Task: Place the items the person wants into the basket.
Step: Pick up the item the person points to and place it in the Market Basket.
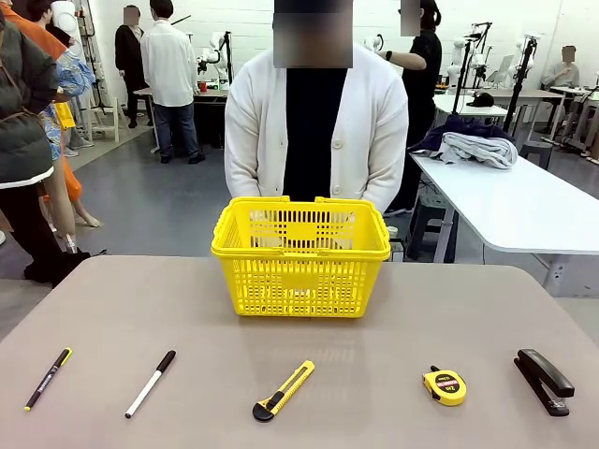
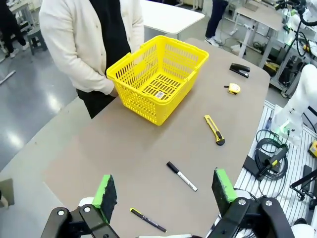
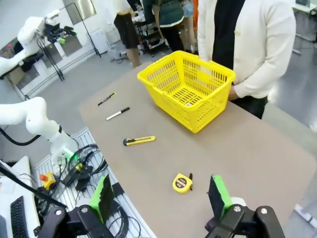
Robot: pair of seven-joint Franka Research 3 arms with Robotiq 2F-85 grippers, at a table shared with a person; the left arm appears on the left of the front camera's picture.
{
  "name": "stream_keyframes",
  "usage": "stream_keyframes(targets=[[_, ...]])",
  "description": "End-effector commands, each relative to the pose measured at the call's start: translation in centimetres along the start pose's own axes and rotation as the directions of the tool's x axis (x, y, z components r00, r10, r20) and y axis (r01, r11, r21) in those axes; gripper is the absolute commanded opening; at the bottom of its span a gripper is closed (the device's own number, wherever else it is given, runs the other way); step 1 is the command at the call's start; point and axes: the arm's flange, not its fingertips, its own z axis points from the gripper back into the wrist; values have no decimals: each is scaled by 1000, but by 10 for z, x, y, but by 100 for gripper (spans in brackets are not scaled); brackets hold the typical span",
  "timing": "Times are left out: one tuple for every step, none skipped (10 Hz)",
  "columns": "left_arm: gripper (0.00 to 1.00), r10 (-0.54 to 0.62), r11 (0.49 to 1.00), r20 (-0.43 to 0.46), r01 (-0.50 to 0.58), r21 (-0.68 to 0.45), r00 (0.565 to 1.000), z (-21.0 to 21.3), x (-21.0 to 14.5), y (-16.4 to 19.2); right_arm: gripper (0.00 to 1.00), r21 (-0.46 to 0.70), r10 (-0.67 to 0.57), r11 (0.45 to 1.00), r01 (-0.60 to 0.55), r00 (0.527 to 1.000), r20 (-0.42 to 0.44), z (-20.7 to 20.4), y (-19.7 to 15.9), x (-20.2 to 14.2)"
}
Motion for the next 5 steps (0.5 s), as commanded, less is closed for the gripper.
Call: stream_keyframes(targets=[[100,-2,1000,24,2,13,1000,-12,2,-7,100,3,17,1000,-17,997,-79,-5,-2,-1],[100,0,1000,0,0,0,1000,0,0,0,100,0,0,1000,0,1000,0,0,0,0],[100,0,1000,0,0,0,1000,0,0,0,100,0,0,1000,0,1000,0,0,0,0],[100,0,1000,0,0,0,1000,0,0,0,100,0,0,1000,0,1000,0,0,0,0],[100,0,1000,0,0,0,1000,0,0,0,100,0,0,1000,0,1000,0,0,0,0]])
